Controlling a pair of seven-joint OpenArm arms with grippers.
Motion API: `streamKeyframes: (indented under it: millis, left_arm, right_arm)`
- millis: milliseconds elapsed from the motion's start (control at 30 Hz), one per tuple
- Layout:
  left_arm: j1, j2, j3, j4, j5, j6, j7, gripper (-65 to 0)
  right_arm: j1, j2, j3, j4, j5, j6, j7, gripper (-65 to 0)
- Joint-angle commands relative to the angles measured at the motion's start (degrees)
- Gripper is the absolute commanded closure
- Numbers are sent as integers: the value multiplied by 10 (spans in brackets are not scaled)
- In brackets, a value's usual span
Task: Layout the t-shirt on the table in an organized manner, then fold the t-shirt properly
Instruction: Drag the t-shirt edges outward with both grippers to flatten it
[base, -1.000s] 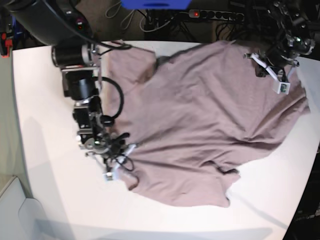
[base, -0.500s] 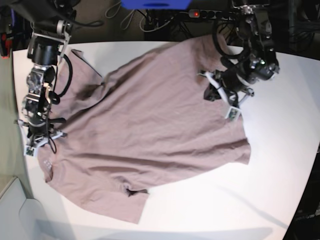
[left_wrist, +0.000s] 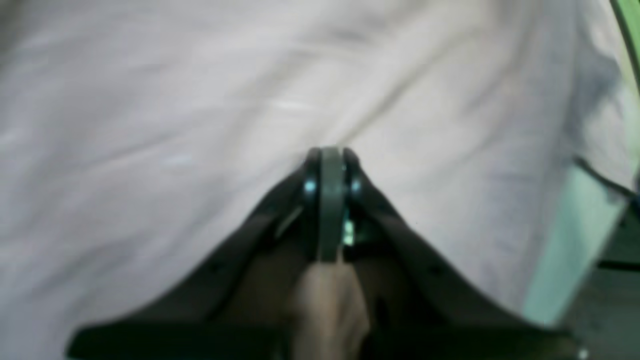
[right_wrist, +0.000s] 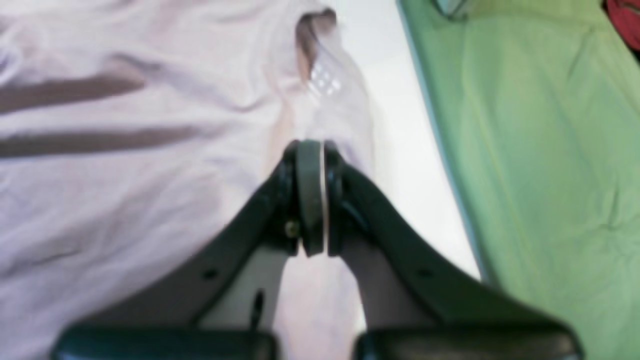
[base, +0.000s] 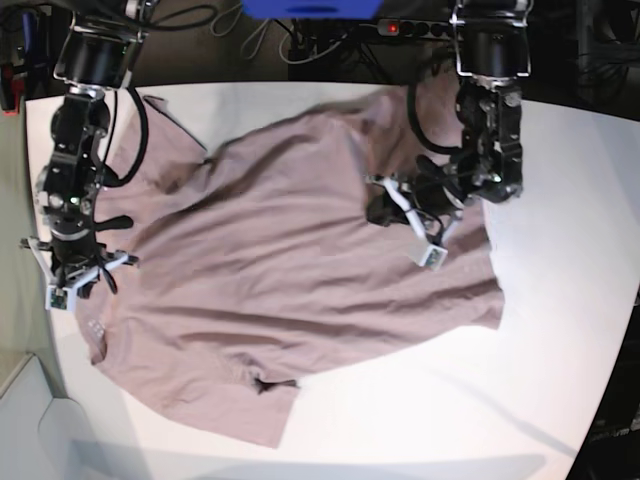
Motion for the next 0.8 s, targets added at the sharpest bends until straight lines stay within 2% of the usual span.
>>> streamKeyframes:
  millis: [0, 133, 200, 367, 500, 567, 700, 767]
  left_arm:
    - [-5, -32, -21, -5, 41, 21, 25, -3]
    - [-39, -103, -78, -16, 41, 17, 25, -3]
    - [-67, -136, -95, -23, 40, 16, 25, -3]
    - [-113, -180, -118, -15, 35, 15, 33, -3]
    - [-121, -175, -149, 51, 35, 14, 86, -3]
    - [-119, -154, -162, 89, 35, 14, 107, -3]
    - [-68, -123, -200, 176, 35, 14, 150, -5]
    - [-44, -108, -215, 215, 40, 14, 162, -6]
  right_arm:
    - [-1, 11, 3, 17, 0, -4, 13, 0]
    - [-24, 9, 1, 44, 1, -4, 12, 0]
    - [-39, -6, 0, 58, 1, -4, 12, 0]
    - [-89, -49, -2, 101, 1, -3, 12, 0]
    - [-138, -86, -3, 147, 0, -3, 5, 0]
    - [-155, -98, -14, 171, 1, 2, -23, 0]
    - [-177, -100, -67, 205, 1, 75, -69, 0]
    - [-188, -103, -101, 215, 1, 94, -83, 0]
